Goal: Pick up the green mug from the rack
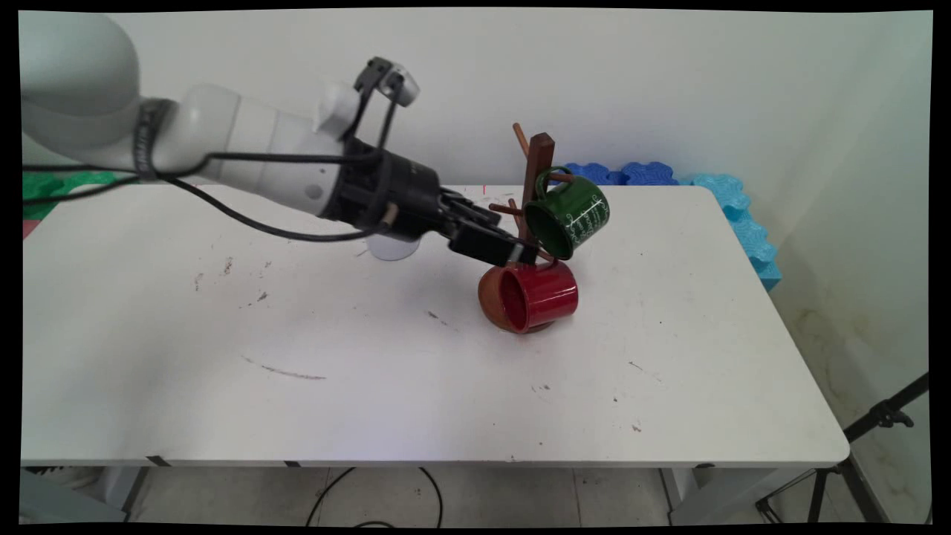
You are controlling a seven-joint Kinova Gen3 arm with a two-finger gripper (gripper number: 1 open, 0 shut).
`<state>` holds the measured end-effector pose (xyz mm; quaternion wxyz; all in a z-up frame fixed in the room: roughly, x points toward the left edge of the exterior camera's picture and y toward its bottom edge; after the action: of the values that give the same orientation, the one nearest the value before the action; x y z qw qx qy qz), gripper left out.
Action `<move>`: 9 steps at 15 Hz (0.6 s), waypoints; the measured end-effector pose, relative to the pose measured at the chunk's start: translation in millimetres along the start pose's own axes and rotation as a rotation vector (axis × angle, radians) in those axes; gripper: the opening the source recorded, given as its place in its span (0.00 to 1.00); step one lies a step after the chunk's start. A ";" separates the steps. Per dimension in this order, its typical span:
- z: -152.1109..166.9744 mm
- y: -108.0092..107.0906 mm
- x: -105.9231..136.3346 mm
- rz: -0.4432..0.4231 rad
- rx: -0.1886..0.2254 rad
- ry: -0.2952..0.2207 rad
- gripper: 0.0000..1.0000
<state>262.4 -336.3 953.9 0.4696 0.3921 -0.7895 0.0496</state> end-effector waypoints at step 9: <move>61.6 -4.3 -23.9 -0.031 0.051 0.069 1.00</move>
<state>228.0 -353.1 899.9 0.4872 0.4144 -0.7649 0.0761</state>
